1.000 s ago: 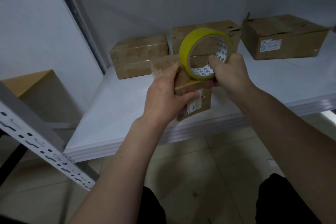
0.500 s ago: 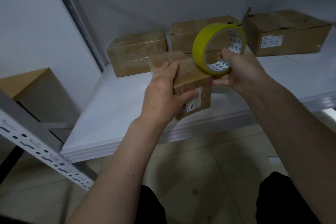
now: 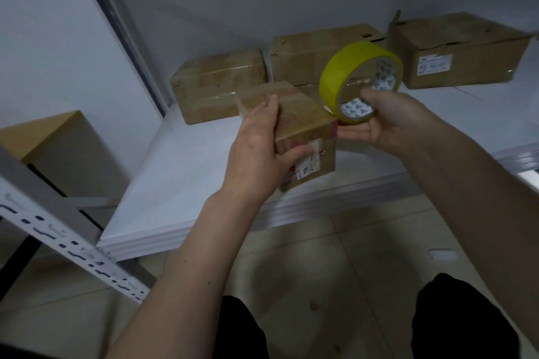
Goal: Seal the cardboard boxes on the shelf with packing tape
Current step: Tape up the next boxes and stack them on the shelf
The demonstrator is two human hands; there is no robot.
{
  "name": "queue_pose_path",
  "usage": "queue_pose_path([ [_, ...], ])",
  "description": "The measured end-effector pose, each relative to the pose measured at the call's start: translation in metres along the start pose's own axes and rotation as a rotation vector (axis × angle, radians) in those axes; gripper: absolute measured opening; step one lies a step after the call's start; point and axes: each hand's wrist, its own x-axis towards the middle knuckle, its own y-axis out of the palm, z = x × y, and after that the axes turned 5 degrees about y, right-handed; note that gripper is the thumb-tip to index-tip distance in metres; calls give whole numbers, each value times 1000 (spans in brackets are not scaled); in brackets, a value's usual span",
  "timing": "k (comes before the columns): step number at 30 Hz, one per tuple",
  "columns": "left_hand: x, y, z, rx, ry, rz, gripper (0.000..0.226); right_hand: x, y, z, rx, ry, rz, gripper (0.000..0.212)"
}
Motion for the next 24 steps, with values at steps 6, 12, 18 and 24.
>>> queue_pose_path([
  [6, 0, -1, 2, 4, 4, -15, 95, 7, -6, -9, 135, 72, -6, 20],
  [12, 0, 2, 1, 4, 16, -26, 95, 10, -13, -25, 247, 133, -33, 19],
  [18, -1, 3, 3, -28, 22, -37, 94, 10, -12, -32, 196, 164, -68, 13],
  [24, -10, 4, 9, -120, -20, -137, 90, 1, -5, -37, 28, 130, 27, 37],
])
